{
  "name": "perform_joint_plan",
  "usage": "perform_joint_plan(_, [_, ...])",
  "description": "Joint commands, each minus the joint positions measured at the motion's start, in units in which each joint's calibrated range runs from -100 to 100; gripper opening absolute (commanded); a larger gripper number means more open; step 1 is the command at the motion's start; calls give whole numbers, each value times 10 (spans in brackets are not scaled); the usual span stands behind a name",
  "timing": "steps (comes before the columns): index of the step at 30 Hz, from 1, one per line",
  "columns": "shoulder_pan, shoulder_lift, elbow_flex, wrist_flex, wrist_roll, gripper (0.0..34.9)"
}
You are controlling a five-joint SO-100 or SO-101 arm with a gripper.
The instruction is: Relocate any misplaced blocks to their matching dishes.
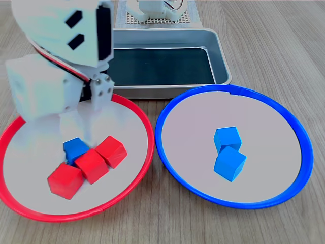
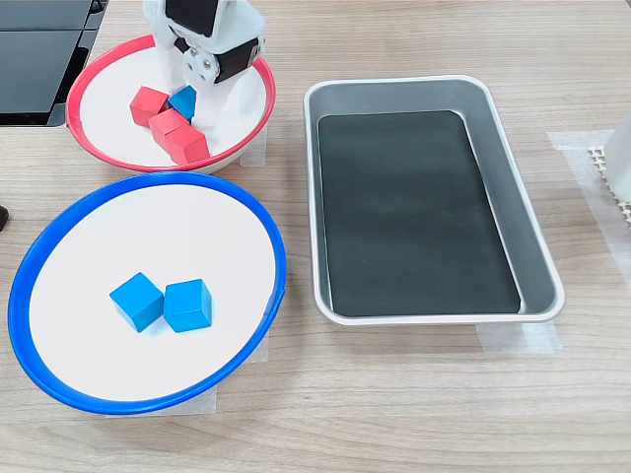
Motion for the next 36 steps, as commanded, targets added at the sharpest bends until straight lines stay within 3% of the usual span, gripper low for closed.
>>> perform_joint_plan(1, [-20, -62, 11, -2, -23, 3])
perform_joint_plan(17, [-59, -154, 19, 31, -75, 3])
perform_joint_plan(26, [-149, -162, 29, 39, -176, 3])
perform_joint_plan(36, [-214, -162, 84, 9, -237, 3])
